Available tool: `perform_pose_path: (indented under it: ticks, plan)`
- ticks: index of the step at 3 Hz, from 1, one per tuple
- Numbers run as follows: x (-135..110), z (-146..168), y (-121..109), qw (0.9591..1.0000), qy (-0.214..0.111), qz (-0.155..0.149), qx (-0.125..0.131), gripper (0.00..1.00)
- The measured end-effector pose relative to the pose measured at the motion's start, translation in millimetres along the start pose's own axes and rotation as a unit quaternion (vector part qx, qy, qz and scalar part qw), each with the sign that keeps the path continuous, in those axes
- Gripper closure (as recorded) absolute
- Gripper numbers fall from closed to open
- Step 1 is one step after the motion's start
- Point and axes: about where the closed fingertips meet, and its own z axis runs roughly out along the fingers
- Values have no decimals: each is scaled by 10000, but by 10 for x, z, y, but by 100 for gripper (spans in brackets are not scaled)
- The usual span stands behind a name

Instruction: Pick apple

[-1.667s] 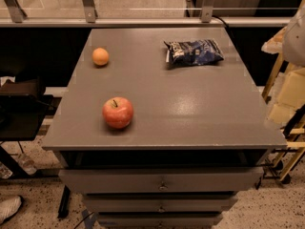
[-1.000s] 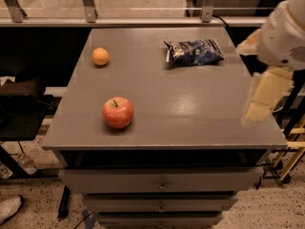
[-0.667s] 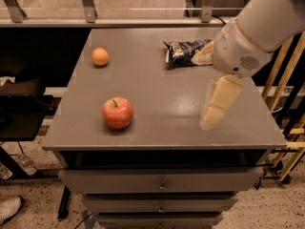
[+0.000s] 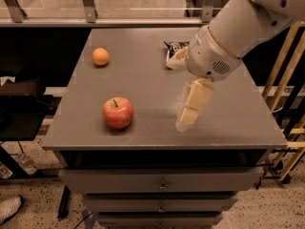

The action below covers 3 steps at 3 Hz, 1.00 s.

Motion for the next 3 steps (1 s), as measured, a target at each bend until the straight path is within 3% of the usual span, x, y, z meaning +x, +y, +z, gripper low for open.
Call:
perform_pose_path:
  ticks: [2,3]
  plan:
    - [-152,551,-74,9980,-272,-327,-471,0]
    - [-279,743,-100,9963,-426,-519,-543,0]
